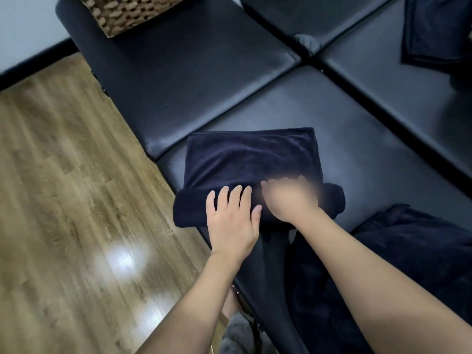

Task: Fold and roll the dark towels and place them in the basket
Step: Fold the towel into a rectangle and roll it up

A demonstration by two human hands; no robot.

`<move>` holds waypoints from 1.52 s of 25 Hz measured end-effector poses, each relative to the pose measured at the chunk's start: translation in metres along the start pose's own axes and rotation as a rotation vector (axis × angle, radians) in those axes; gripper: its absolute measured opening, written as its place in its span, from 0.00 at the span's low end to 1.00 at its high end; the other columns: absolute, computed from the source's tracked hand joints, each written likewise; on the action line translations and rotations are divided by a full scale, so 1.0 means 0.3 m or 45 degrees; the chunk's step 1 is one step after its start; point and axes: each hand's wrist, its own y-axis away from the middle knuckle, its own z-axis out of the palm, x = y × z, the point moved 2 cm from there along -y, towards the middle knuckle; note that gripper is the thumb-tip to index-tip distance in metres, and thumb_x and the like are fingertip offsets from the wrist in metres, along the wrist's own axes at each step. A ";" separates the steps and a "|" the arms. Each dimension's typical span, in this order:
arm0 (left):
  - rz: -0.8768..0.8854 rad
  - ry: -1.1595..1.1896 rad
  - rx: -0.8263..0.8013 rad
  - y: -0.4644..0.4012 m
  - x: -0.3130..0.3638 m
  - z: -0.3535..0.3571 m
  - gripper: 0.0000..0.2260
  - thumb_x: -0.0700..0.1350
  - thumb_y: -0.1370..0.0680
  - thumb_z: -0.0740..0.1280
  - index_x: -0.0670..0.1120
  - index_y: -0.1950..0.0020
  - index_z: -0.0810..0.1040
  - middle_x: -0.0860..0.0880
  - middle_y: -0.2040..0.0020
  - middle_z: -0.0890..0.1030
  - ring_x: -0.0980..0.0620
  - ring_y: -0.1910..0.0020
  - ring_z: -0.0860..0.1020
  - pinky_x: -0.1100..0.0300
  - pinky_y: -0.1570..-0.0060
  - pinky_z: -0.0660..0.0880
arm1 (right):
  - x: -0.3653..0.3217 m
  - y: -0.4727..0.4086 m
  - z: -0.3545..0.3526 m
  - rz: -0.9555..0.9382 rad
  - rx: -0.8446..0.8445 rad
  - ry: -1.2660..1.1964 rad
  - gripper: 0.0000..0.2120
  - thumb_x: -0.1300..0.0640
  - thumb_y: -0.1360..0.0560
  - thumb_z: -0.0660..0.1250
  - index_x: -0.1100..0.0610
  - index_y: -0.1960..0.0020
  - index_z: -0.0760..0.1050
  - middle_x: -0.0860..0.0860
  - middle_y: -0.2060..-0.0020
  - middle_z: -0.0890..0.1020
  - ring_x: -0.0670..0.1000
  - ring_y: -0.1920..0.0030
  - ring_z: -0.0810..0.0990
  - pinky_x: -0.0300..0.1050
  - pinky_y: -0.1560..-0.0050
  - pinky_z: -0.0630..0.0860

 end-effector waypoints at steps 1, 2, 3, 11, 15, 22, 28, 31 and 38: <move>0.024 -0.004 0.022 -0.003 -0.001 0.002 0.21 0.56 0.17 0.57 0.47 0.33 0.80 0.49 0.38 0.81 0.43 0.37 0.77 0.43 0.30 0.65 | -0.002 -0.007 -0.009 0.024 -0.119 -0.093 0.24 0.47 0.15 0.42 0.54 0.54 0.75 0.52 0.56 0.83 0.56 0.61 0.74 0.55 0.46 0.67; 0.049 -0.006 0.033 -0.014 -0.008 0.002 0.20 0.56 0.17 0.56 0.47 0.36 0.81 0.49 0.40 0.82 0.43 0.41 0.78 0.44 0.32 0.66 | -0.003 -0.010 -0.018 0.043 -0.217 -0.153 0.24 0.47 0.15 0.43 0.54 0.53 0.75 0.53 0.54 0.83 0.57 0.60 0.74 0.55 0.46 0.67; 0.068 -0.022 0.032 -0.031 -0.014 -0.001 0.20 0.56 0.17 0.56 0.47 0.39 0.81 0.49 0.45 0.82 0.44 0.46 0.78 0.45 0.35 0.68 | -0.003 -0.008 -0.022 0.054 -0.255 -0.185 0.24 0.47 0.14 0.43 0.54 0.54 0.74 0.53 0.53 0.83 0.57 0.59 0.75 0.55 0.46 0.67; 0.136 -0.225 -0.376 -0.242 0.011 -0.058 0.24 0.54 0.15 0.46 0.50 0.58 0.77 0.49 0.60 0.83 0.44 0.61 0.77 0.48 0.51 0.64 | -0.021 0.148 0.094 0.140 0.505 -0.040 0.22 0.44 0.16 0.51 0.57 0.45 0.79 0.54 0.55 0.80 0.59 0.56 0.77 0.56 0.50 0.71; 0.102 -0.180 -0.604 -0.299 0.017 -0.050 0.25 0.55 0.15 0.44 0.49 0.58 0.75 0.47 0.56 0.84 0.45 0.60 0.77 0.50 0.49 0.65 | -0.018 0.152 0.116 0.099 0.659 -0.017 0.22 0.45 0.15 0.53 0.58 0.47 0.80 0.54 0.59 0.81 0.59 0.59 0.77 0.56 0.51 0.71; 0.040 -0.090 -0.171 -0.124 -0.018 -0.043 0.22 0.56 0.16 0.49 0.51 0.53 0.80 0.52 0.57 0.82 0.47 0.57 0.77 0.50 0.50 0.67 | -0.004 0.051 0.035 -0.021 0.414 0.055 0.25 0.46 0.17 0.46 0.55 0.61 0.74 0.52 0.70 0.81 0.58 0.68 0.75 0.54 0.56 0.66; 0.108 -0.070 -0.063 -0.046 -0.021 -0.028 0.20 0.55 0.17 0.53 0.48 0.38 0.79 0.50 0.47 0.82 0.44 0.53 0.77 0.48 0.46 0.70 | 0.005 0.001 0.016 -0.100 0.047 -0.060 0.23 0.45 0.15 0.41 0.53 0.57 0.69 0.49 0.60 0.82 0.56 0.62 0.76 0.52 0.50 0.65; 0.194 -0.123 -0.071 -0.036 -0.027 -0.033 0.18 0.55 0.17 0.54 0.48 0.43 0.80 0.49 0.51 0.81 0.43 0.58 0.76 0.47 0.52 0.69 | 0.006 -0.010 -0.005 -0.074 -0.124 -0.140 0.24 0.46 0.15 0.42 0.53 0.58 0.71 0.50 0.57 0.82 0.55 0.60 0.76 0.52 0.47 0.67; 0.232 -0.200 -0.371 -0.181 -0.014 -0.069 0.22 0.55 0.16 0.44 0.50 0.57 0.74 0.50 0.60 0.81 0.44 0.63 0.76 0.48 0.54 0.64 | -0.012 0.161 0.082 0.138 0.508 -0.144 0.21 0.44 0.17 0.53 0.56 0.48 0.79 0.52 0.54 0.83 0.58 0.52 0.79 0.55 0.44 0.70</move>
